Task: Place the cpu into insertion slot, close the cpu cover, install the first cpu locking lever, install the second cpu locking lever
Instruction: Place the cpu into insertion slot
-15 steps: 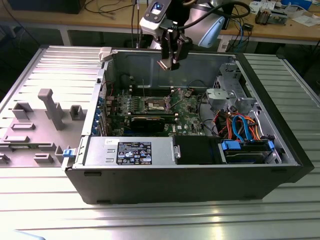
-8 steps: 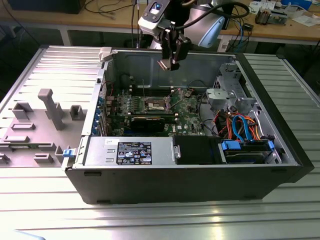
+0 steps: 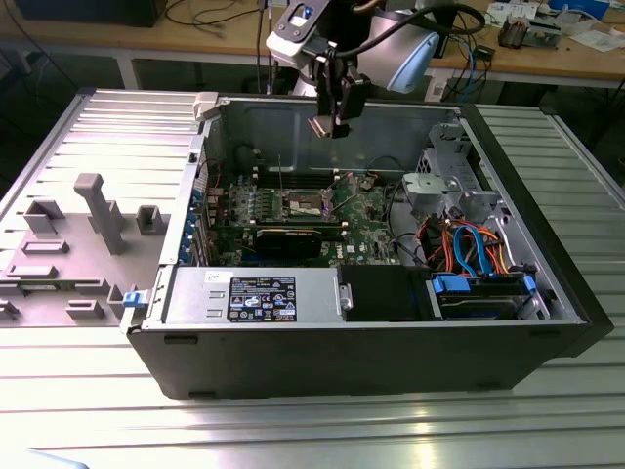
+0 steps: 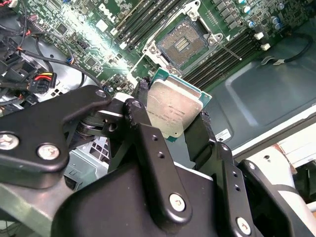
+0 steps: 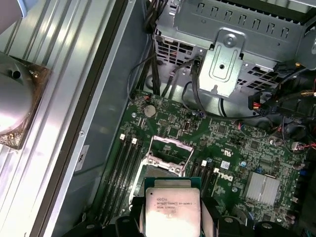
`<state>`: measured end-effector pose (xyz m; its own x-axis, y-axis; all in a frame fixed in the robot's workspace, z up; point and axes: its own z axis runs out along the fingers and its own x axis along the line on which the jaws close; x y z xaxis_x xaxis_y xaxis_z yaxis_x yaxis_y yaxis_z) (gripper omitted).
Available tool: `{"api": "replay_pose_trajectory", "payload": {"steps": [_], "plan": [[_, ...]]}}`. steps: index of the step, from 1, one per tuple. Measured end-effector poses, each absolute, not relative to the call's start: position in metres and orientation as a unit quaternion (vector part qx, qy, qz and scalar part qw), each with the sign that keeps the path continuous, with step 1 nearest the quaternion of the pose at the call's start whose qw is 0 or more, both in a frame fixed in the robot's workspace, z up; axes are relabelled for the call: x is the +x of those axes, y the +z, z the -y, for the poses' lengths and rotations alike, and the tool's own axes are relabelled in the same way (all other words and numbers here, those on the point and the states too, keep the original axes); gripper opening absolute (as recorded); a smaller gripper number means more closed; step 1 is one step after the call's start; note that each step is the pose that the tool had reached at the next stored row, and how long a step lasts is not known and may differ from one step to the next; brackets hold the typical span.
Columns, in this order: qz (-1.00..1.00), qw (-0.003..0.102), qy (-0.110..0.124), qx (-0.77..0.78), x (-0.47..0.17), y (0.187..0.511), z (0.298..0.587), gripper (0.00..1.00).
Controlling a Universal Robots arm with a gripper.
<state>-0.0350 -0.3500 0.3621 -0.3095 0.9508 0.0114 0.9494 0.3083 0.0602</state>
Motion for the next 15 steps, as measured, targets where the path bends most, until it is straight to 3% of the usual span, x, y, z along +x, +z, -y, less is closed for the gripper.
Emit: {"api": "replay_pose_trajectory", "payload": {"steps": [15], "plan": [[-0.788, 0.014, 0.027, 0.615, -0.0351, 0.3617, 0.3500, 0.54]]}}
